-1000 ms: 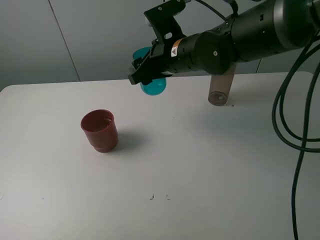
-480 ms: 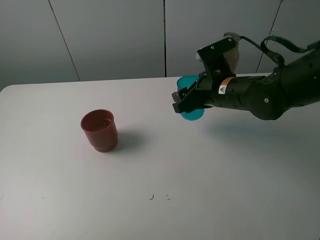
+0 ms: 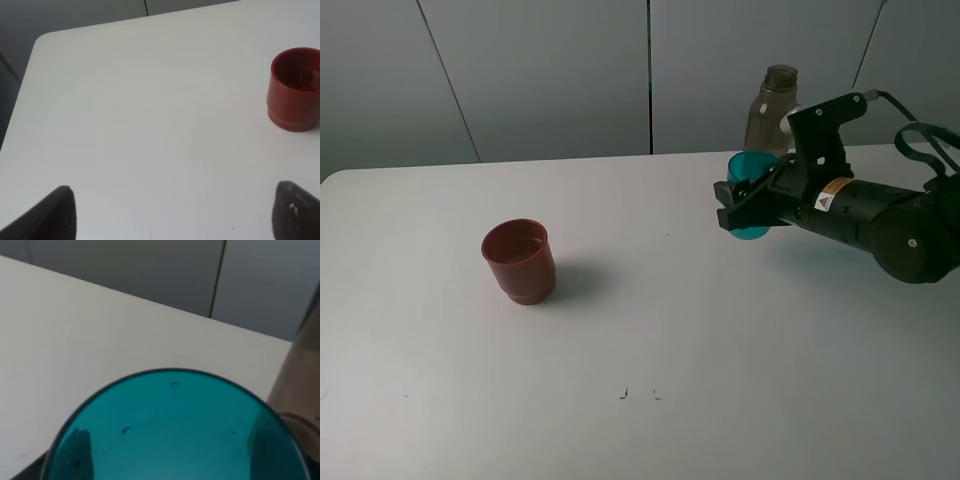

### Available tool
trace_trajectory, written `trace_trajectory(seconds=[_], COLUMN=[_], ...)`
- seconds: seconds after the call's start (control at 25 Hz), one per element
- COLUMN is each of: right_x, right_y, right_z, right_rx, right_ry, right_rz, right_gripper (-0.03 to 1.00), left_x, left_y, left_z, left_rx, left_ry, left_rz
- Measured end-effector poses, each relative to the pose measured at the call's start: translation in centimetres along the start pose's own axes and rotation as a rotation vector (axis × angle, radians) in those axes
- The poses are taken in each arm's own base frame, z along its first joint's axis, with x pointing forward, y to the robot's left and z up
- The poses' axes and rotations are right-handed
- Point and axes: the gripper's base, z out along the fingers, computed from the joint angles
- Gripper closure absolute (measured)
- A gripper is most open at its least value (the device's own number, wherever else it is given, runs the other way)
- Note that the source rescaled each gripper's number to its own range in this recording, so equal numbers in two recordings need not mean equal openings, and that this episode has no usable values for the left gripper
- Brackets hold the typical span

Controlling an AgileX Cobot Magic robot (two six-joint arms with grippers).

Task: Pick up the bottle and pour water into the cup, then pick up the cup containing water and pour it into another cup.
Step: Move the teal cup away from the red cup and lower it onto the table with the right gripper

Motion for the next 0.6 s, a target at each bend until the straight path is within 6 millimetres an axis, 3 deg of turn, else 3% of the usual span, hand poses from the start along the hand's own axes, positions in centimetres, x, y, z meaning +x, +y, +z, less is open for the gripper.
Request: trace_trajectory(seconds=[0.28, 0.6], right_x=[0.4, 3.8], right_y=[-1.7, -1.8], right_z=[0.1, 1.8], right_rx=[0.075, 0.090], right_ry=[0.005, 0.067], right_rz=[0.058, 0.084], right_gripper=[0.88, 0.88], left_x=[0.0, 0.0], left_y=[0.0, 0.0], left_z=[0.0, 0.0], left_rx=[0.000, -0.002], left_ry=[0.000, 0.000], left_rz=[0.000, 0.001])
